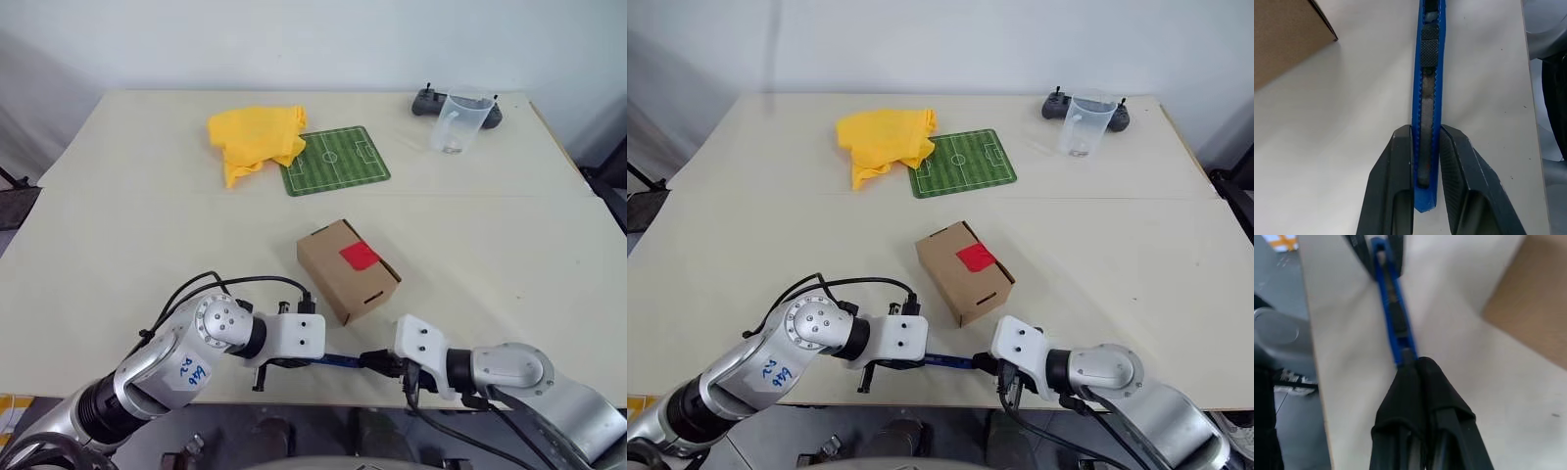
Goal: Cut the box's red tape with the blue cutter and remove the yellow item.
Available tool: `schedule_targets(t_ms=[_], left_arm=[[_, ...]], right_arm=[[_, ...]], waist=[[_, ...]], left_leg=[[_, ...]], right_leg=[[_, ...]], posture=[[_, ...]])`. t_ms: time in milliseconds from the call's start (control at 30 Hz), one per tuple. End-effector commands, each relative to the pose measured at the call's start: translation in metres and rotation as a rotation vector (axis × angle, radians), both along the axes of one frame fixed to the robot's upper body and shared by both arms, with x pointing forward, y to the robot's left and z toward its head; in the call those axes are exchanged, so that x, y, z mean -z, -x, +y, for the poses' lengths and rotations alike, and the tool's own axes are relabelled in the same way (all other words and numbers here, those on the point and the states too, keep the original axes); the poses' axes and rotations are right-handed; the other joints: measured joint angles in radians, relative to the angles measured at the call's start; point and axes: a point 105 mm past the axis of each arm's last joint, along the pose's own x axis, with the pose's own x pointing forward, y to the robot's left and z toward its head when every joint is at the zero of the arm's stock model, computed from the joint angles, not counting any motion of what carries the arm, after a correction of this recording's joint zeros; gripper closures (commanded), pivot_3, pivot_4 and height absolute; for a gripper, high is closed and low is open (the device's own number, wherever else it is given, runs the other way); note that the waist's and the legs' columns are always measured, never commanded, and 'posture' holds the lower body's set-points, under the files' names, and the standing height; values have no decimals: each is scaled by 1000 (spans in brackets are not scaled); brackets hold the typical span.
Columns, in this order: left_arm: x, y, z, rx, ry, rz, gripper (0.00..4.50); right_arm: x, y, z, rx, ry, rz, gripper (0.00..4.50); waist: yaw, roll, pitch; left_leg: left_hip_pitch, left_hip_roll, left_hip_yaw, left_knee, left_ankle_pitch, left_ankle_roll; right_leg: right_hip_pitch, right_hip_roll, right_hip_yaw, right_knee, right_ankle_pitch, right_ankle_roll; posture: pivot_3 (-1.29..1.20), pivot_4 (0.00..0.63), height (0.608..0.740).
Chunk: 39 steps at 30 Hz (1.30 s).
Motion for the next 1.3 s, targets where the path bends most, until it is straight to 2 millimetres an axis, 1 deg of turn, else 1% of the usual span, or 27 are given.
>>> schedule_targets(t_ms=[33, 400, 533, 633, 900, 1067, 1167, 1300], left_arm=[[8, -3, 5, -47, -35, 18, 4080], [8, -8, 5, -59, -44, 11, 4080], [9, -7, 3, -59, -43, 26, 4080], [10, -6, 2, -58, -43, 32, 4080], [12, -4, 3, -59, -50, 33, 4080], [14, -5, 7, -60, -54, 33, 4080], [14, -6, 9, -60, -57, 32, 4080], [14, -8, 11, -63, -64, 22, 4080]], right_arm=[[-2, -2, 8, -12, -23, -9, 4470], [6, -2, 15, -36, -6, 14, 4470], [6, 1, 26, -87, -19, 1, 4470], [4, -2, 34, -99, -33, -10, 4470], [7, -6, 42, -116, -31, -15, 4470], [6, -9, 49, -135, -44, -20, 4470], [6, -10, 53, -134, -63, -16, 4470], [5, -10, 53, -127, -81, -18, 4470]], waist=[[0, 0, 0], [1, 0, 0], [0, -1, 0], [0, -1, -1], [0, -2, -2], [-1, -2, -2], [-5, -2, -2], [-3, -2, -2]], left_leg=[[0, 0, 0, 0, 0, 0], [0, 0, 0, 0, 0, 0], [0, 0, 0, 0, 0, 0], [1, 0, 0, 0, 1, 0], [2, -1, 0, 0, 1, 0], [7, -1, 0, -1, 1, 0], [15, 0, 0, -3, 0, 1], [15, 0, -1, -3, -1, 3]], right_leg=[[0, 0, 0, 0, 0, 0], [0, 0, 0, 1, 0, 0], [0, 0, 0, 1, 0, 0], [1, 0, 0, 1, 0, 0], [1, -1, 0, 2, 0, 0], [6, -1, 0, 1, 0, 0], [14, 0, 0, -1, 0, 0], [14, 0, 0, -1, 0, -1]], posture=[[0, 150, 740], [0, 150, 740], [0, 150, 740], [0, 150, 740], [0, 150, 740], [0, 150, 740], [0, 150, 740], [0, 150, 740]])
